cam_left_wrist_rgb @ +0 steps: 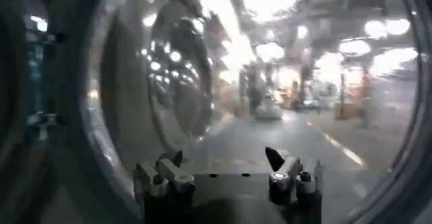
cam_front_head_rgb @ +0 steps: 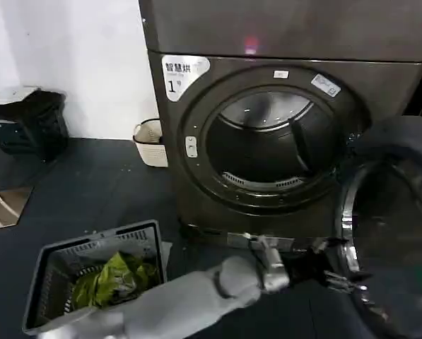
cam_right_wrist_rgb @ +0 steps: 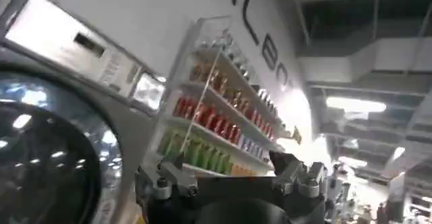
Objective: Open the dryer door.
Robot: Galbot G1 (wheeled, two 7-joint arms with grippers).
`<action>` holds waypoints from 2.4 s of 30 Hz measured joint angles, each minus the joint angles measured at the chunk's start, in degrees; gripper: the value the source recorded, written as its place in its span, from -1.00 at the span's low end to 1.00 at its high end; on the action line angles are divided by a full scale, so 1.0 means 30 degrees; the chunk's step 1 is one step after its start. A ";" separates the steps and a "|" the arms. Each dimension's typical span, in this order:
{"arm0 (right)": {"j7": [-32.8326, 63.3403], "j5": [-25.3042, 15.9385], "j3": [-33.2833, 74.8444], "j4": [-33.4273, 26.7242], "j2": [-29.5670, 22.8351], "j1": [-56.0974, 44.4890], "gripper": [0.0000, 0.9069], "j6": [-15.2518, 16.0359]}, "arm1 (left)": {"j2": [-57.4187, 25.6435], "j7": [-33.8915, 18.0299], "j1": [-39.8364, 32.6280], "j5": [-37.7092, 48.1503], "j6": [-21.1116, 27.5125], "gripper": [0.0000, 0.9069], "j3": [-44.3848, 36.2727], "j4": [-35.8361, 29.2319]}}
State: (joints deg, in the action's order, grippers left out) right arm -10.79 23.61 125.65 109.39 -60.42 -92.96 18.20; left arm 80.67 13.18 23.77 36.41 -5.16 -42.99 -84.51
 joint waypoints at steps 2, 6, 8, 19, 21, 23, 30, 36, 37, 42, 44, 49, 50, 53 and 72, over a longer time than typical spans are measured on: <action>-0.0022 0.0003 0.0447 0.0005 -0.0038 -0.0197 1.00 0.0000 | 0.0711 -0.0333 -0.0201 -0.0380 -0.0130 1.00 -0.0352 0.0624; -0.0334 -0.0010 0.1249 -0.0279 -0.0117 -0.0558 1.00 0.0000 | 0.1915 -0.0997 -0.0386 -0.0198 -0.0258 1.00 -0.0844 0.1650; -0.0460 0.0016 0.1572 -0.0406 -0.0115 -0.0688 1.00 -0.0050 | 0.2471 -0.1073 -0.0466 -0.0037 -0.0299 1.00 -0.0888 0.2113; -0.0941 0.0437 0.2126 -0.0644 -0.0191 -0.0839 1.00 -0.0716 | 0.3599 -0.1761 -0.0353 -0.0417 -0.0425 1.00 -0.0671 0.2607; -0.1017 0.0438 0.2077 -0.0645 -0.0241 -0.0784 1.00 -0.0792 | 0.3430 -0.1886 -0.0431 -0.0528 -0.0850 1.00 -0.0640 0.2408; -0.1216 0.0434 0.2055 -0.0633 -0.0287 -0.0783 1.00 -0.0867 | 0.3245 -0.1884 -0.0460 -0.0526 -0.1619 1.00 -0.0583 0.2184; -0.1547 0.0417 0.2091 -0.0574 -0.0108 -0.0722 1.00 -0.0992 | 0.1699 -0.1782 -0.0149 -0.0440 -0.4000 1.00 -0.0438 0.0963; -0.1569 0.0001 0.2315 -0.0517 0.0138 -0.0423 1.00 -0.1067 | -0.0679 -0.1813 0.0222 -0.0350 -0.4527 1.00 -0.0102 -0.1295; -0.1577 -0.0115 0.2376 -0.0574 0.0145 -0.0406 1.00 -0.1192 | -0.1256 -0.1798 0.0372 -0.0547 -0.4561 1.00 0.0029 -0.1829; -0.1589 -0.0321 0.2734 -0.0788 0.0205 -0.0304 1.00 -0.1395 | -0.4409 -0.1756 0.1224 -0.0693 -0.4374 1.00 0.0798 -0.4383; -0.1612 -0.0482 0.2861 -0.0839 0.0287 -0.0255 1.00 -0.1456 | -0.5798 -0.1668 0.1732 -0.0722 -0.4270 1.00 0.1196 -0.5395; -0.1690 -0.0681 0.2909 -0.0795 0.0318 -0.0062 1.00 -0.1473 | -0.9213 -0.1624 0.3076 -0.1470 -0.4187 1.00 0.2534 -0.7518; -0.1693 -0.0804 0.2909 -0.0806 0.0341 0.0004 1.00 -0.1486 | -0.9797 -0.1749 0.3375 -0.1496 -0.4022 1.00 0.2824 -0.7864; -0.1645 -0.1273 0.2918 -0.0827 0.0403 0.0186 1.00 -0.1610 | -1.1590 -0.1443 0.4108 -0.1389 -0.3318 1.00 0.3690 -0.9000; -0.1833 -0.3138 0.4735 -0.2453 0.1783 0.0313 1.00 -0.2167 | -2.2543 -0.1124 0.4251 0.0463 -0.0590 1.00 0.3864 -1.1177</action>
State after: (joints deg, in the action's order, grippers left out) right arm -16.29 14.20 139.86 102.03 -55.06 -92.02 11.70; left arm 13.04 9.81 36.53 37.80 -6.93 -31.39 -118.04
